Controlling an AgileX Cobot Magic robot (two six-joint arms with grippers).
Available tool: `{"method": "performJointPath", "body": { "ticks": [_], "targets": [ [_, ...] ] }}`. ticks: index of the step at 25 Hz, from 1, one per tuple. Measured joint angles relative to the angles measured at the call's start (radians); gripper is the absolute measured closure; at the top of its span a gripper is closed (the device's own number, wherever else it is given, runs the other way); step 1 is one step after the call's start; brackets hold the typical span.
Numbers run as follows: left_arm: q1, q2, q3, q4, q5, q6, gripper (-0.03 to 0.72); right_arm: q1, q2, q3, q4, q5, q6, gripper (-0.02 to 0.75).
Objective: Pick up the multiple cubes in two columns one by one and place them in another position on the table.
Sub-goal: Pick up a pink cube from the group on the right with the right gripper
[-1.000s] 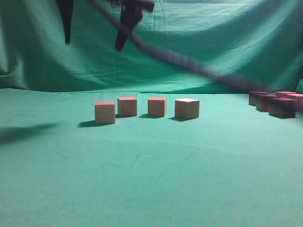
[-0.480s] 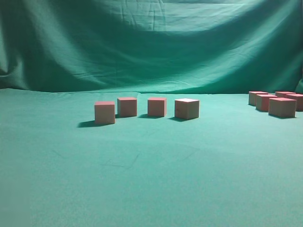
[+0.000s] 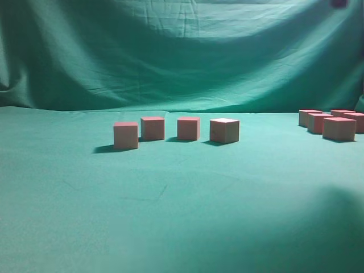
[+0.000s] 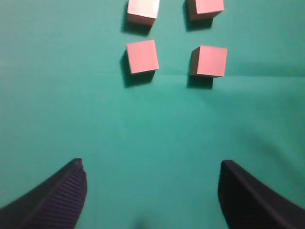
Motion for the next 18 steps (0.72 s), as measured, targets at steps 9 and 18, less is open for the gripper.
{"method": "performJointPath", "body": {
  "ticks": [9,18],
  "targets": [
    [0.0,0.0,0.0,0.0,0.0,0.0,0.688,-0.145,0.137,0.09,0.161,-0.291,-0.194,0.16],
    [0.0,0.0,0.0,0.0,0.0,0.0,0.688,-0.148,0.3,0.09,0.163,-0.491,-0.274,0.16]
  ]
}}
